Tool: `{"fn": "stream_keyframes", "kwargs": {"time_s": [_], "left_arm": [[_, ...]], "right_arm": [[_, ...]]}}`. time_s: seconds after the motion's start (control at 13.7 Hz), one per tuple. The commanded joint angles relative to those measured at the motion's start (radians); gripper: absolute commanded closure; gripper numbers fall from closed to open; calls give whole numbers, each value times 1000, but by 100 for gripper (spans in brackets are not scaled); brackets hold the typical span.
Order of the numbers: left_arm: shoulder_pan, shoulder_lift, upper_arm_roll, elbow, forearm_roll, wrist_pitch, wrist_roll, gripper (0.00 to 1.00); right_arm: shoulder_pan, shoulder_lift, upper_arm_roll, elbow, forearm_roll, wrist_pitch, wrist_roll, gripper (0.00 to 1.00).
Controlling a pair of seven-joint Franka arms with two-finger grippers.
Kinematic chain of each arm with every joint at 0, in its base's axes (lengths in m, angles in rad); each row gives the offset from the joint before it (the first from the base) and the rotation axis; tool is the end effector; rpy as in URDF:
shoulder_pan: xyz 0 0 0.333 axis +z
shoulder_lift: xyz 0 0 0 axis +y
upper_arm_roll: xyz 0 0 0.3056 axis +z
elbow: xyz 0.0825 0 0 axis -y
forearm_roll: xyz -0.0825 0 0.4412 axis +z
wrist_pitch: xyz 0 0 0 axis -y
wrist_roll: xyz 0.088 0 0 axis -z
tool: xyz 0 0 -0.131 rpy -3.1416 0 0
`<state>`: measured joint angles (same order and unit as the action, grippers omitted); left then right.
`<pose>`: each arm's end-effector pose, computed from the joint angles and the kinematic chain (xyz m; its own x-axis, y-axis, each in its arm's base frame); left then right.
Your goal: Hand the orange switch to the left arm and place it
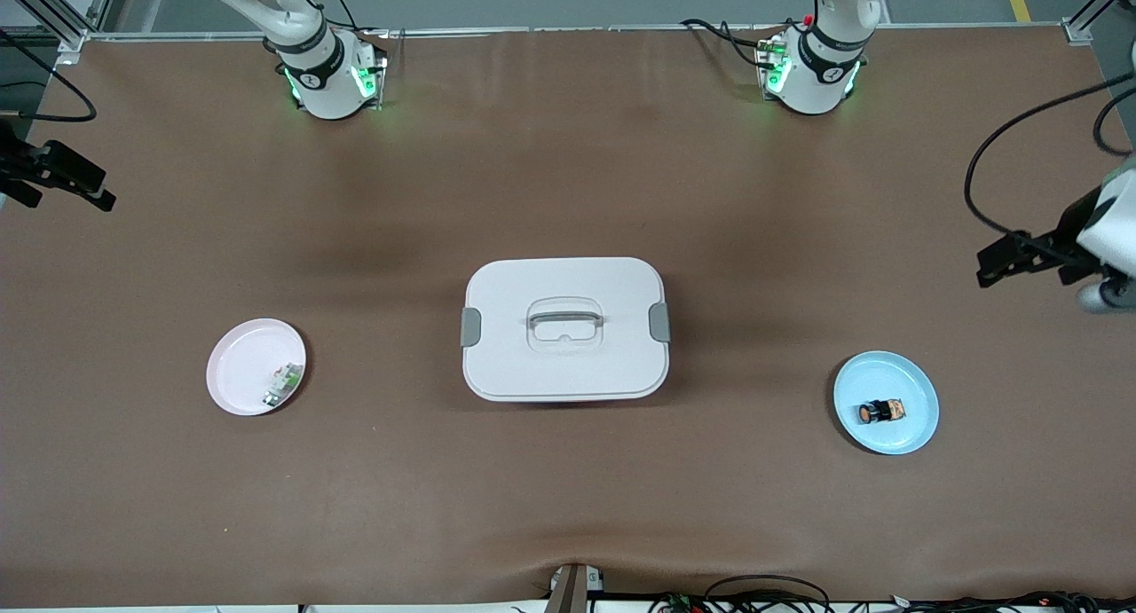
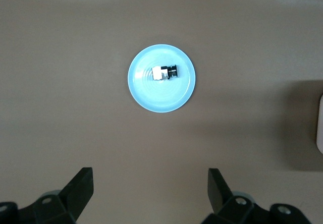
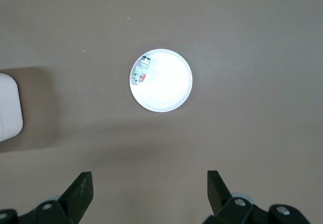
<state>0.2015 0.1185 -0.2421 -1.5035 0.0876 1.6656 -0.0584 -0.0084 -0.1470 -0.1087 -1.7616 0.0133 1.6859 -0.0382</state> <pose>0.6559 -0.0084 0.5618 0.9987 0.0124 0.0502 0.0153 -0.9983 -0.0563 0.5744 -0.0693 0.5856 0.9942 -0.0800 0.0714 -0.0783 -0.9966 -0.0265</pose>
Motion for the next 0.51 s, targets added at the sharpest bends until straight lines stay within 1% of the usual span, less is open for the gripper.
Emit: {"fn": "stream_keyframes", "kwargs": {"time_s": [0.0,0.07,0.22,0.29,0.44], "left_arm": [[-10,-29,7,32,-19,-55,-9,0],[-48,-33,32,35,-11,-56,-9,0],[-132,-72,133,23,-17,-91,-5,0],[-158,-76,157,26,-28,-125,-1,0],[-169,-95,167,20,-49,-161,-4,0]], "right_arm": [[-7,1,12,36,-16,-34,11,0],[-8,1,12,51,-16,-57,6,0],[-7,1,12,108,-16,-136,12,0],[-7,1,12,119,-16,-153,14,0],[-11,3,11,119,-16,-152,15,0]]}}
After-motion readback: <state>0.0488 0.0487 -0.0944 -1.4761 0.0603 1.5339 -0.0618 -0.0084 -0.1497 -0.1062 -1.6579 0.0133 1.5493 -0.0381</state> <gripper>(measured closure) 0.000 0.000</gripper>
